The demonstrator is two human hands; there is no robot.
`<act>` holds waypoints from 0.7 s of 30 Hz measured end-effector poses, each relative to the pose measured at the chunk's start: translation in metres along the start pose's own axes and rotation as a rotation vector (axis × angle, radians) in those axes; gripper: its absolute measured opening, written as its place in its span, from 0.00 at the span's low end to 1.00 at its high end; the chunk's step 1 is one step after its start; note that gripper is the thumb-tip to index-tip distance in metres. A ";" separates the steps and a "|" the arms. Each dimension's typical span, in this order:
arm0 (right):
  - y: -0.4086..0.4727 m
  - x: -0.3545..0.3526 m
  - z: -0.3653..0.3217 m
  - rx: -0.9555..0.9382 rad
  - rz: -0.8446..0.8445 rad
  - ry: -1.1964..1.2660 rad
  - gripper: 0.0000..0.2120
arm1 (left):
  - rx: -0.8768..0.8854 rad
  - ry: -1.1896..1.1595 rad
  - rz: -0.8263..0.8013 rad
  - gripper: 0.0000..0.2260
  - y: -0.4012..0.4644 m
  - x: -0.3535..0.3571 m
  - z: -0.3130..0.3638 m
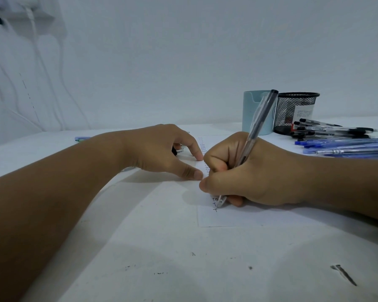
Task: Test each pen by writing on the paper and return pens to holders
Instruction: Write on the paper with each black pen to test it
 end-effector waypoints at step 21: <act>0.001 -0.002 0.000 -0.010 -0.030 -0.052 0.22 | -0.007 -0.013 -0.001 0.24 0.001 0.000 0.000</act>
Point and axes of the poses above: each hand's wrist, its own y-axis towards the middle knuckle, its own x-axis out of the palm, z = x × y, the point moved 3 cm from there along y, towards the middle knuckle, and after that the axes turned 7 degrees about -y, right-handed, at the moved point
